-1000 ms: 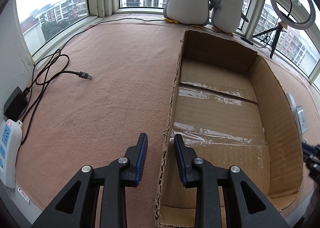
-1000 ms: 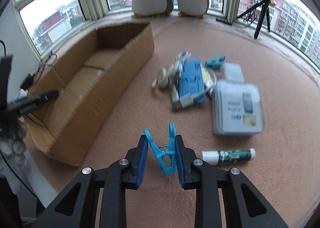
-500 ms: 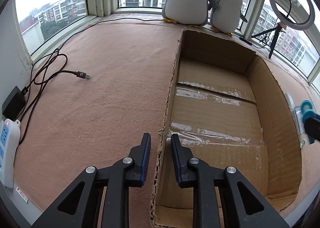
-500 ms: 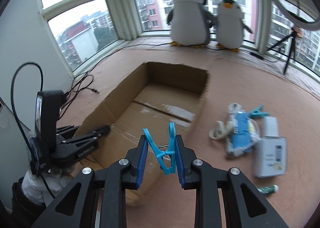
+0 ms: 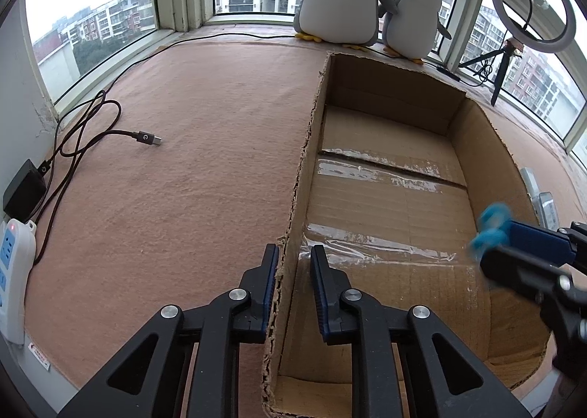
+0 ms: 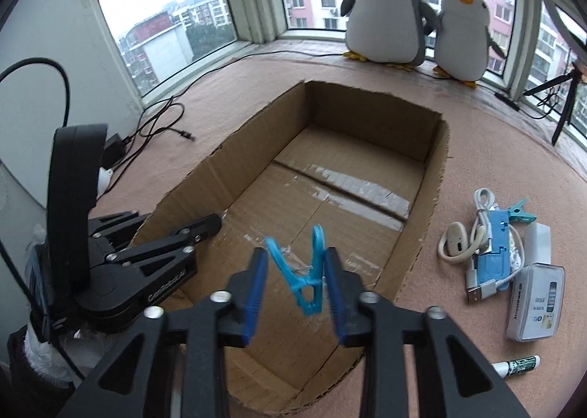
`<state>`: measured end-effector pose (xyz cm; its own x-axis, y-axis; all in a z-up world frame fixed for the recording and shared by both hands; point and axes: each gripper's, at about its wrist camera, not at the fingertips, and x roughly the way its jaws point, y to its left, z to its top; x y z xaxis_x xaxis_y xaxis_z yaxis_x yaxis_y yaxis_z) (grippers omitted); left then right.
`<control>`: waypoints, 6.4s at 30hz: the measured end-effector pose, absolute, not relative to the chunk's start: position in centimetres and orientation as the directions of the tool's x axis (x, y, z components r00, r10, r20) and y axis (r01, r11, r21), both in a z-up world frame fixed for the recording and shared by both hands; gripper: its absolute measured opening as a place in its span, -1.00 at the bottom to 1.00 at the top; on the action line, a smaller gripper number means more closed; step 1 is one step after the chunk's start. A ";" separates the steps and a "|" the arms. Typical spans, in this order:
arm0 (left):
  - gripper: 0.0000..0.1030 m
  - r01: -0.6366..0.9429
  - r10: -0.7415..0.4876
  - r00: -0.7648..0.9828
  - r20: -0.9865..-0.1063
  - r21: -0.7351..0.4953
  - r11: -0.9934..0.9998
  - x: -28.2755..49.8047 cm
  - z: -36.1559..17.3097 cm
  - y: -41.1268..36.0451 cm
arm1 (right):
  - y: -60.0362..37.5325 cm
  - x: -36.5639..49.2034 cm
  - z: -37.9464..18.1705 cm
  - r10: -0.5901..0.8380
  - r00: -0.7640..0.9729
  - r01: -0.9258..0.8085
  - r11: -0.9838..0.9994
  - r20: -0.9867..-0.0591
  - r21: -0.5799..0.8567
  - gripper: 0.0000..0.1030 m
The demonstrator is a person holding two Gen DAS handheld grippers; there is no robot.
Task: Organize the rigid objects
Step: 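Carry the clothespin with the right tool into the box and release, then grasp the green-and-white glue stick with the right tool, then carry the glue stick with the right tool into the box and release, then move the right tool to the clear phone box and grasp it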
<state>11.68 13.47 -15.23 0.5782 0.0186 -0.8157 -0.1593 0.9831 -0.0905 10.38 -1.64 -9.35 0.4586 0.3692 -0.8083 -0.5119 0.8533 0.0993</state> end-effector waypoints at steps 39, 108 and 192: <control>-0.63 -0.148 -0.003 0.581 -0.814 -0.109 0.983 11.2 -15.3 13.9 | -21.1 8.2 -12.5 0.135 0.528 -0.194 0.980 -0.838 0.036 0.57; -0.63 -0.150 -0.009 0.581 -0.814 -0.118 0.982 11.3 -15.3 13.7 | -1.5 11.0 -8.2 0.335 0.498 -0.548 0.837 -0.799 0.009 0.30; -0.63 -0.154 -0.005 0.577 -0.817 -0.115 0.981 11.0 -15.2 14.0 | -20.9 14.1 -11.3 0.027 0.558 -0.146 0.987 -0.830 -0.065 0.50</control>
<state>11.00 13.97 -15.24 0.5767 -0.0055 -0.8169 -0.1540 0.9813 -0.1154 14.08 -20.94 -11.35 0.5575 0.0274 -0.8297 -0.1459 0.9871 -0.0654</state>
